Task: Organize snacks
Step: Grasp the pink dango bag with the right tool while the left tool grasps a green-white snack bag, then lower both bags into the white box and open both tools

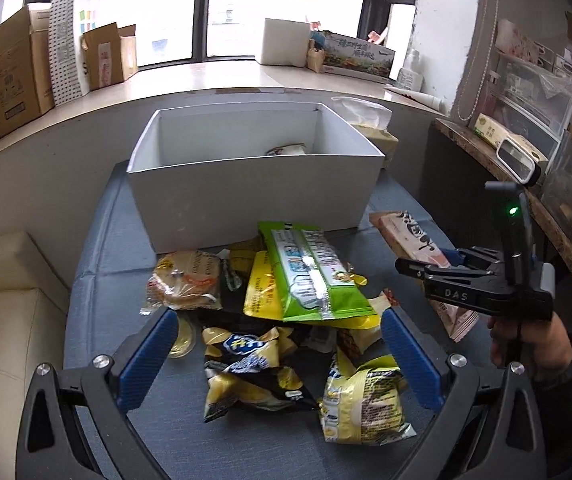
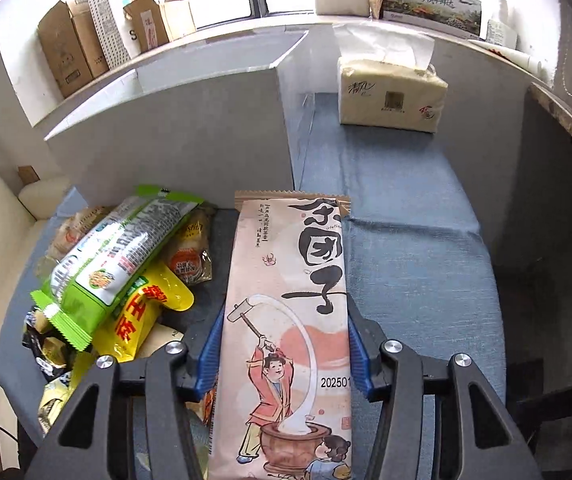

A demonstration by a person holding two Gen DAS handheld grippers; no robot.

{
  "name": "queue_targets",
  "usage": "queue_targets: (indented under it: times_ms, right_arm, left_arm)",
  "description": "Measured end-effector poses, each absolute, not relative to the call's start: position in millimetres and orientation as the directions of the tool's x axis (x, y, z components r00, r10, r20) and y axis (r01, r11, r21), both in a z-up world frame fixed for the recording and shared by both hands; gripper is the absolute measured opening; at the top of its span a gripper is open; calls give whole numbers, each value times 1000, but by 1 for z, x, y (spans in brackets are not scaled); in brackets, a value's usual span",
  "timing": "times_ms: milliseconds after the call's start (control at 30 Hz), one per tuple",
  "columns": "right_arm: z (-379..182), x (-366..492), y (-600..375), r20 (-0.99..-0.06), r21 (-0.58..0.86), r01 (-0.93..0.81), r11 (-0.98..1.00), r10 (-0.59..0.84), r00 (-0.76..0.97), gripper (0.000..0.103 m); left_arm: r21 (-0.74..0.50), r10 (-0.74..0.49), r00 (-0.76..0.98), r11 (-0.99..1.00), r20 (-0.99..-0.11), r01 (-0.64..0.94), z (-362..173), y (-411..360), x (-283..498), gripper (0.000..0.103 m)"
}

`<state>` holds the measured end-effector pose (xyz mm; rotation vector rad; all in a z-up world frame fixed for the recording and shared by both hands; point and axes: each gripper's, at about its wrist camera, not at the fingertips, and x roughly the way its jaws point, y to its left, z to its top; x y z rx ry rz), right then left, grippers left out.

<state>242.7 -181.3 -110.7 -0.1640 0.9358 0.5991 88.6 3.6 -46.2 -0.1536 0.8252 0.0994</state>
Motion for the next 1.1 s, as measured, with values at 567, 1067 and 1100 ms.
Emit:
queue_targets:
  times_ms: [567,1067,1100]
  right_arm:
    - [-62,217,-249,-695,234,-452,861,473,542,57]
    - [-64,208,-232,-682,253,-514,820,528,506,56]
    - [-60,207,-231,-675,258,-520,814,537,506,56]
  left_arm:
    - [48,120,455,985,-882,-166,-124,-24,224,74]
    - [-82,38,633,984,-774,-159,-47,1,145,67]
    - [-92,31,650,984,-760,-154,-37,5,137,67]
